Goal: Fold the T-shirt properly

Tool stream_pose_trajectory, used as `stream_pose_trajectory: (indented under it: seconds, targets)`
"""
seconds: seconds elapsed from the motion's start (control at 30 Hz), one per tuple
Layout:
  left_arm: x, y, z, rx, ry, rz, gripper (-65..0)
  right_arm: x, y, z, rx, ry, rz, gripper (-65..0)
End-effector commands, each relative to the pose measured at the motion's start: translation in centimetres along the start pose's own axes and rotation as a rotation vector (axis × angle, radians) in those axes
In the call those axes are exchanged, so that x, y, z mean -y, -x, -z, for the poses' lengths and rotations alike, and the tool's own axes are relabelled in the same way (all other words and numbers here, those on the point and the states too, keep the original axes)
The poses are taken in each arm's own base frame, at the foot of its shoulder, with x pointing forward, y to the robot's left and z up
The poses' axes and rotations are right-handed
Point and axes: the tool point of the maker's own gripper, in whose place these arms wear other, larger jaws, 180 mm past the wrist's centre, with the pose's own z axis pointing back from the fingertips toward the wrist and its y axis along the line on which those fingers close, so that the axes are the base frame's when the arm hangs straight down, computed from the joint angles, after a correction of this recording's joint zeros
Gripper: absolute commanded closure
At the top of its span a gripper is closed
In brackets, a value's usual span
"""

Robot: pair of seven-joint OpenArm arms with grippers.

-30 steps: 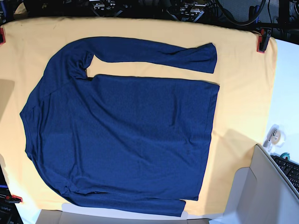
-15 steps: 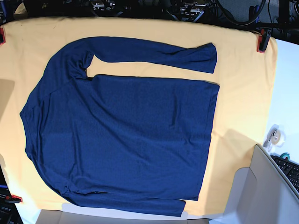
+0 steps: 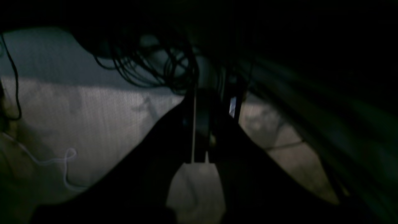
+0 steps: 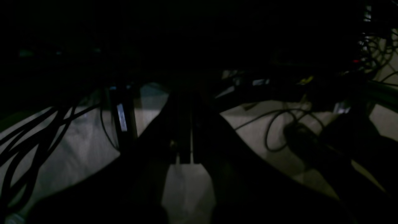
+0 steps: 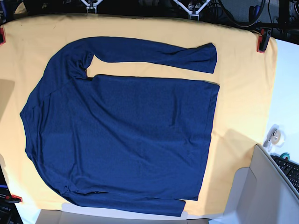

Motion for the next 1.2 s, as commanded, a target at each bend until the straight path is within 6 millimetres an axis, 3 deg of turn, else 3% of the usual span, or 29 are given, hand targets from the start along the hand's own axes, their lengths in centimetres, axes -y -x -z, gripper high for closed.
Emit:
stream_pose_trajectory:
  seconds: [0.0,0.4,0.53,0.73,0.87,0.97,1.17]
  targets:
    - [-0.2,-0.4,-1.3,0.054,-0.003,0.004,0.0,0.6,1.7,-1.1,-0.019,0.005,-0.008,0.0]
    - [-2.2,2.4,-10.5,0.136,-0.040,0.027,0.0,1.9,6.0,-8.9,-0.009,-0.003,-0.061,0.0]
    - [0.0,1.3,-14.3,0.196,0.030,0.042,0.0,2.1,6.7,-11.3,-0.008,-0.010,-0.073,0.0]
    - [4.0,-2.3,-21.1,0.325,0.204,0.115,0.0,3.6,2.8,-14.6,0.104,-0.014,-0.123,0.0]
    - [5.0,-4.9,-24.0,0.402,0.271,0.162,0.0,3.3,-1.3,-17.0,0.213,-0.033,-0.145,0.0]
    - [5.0,-6.4,-25.0,0.424,0.299,0.216,0.0,3.0,-4.6,-18.7,0.301,-0.039,-0.142,0.0]
    - [4.8,-6.8,-25.0,0.409,0.324,0.268,0.0,5.0,-10.8,-21.9,0.465,-0.011,-0.022,0.0]
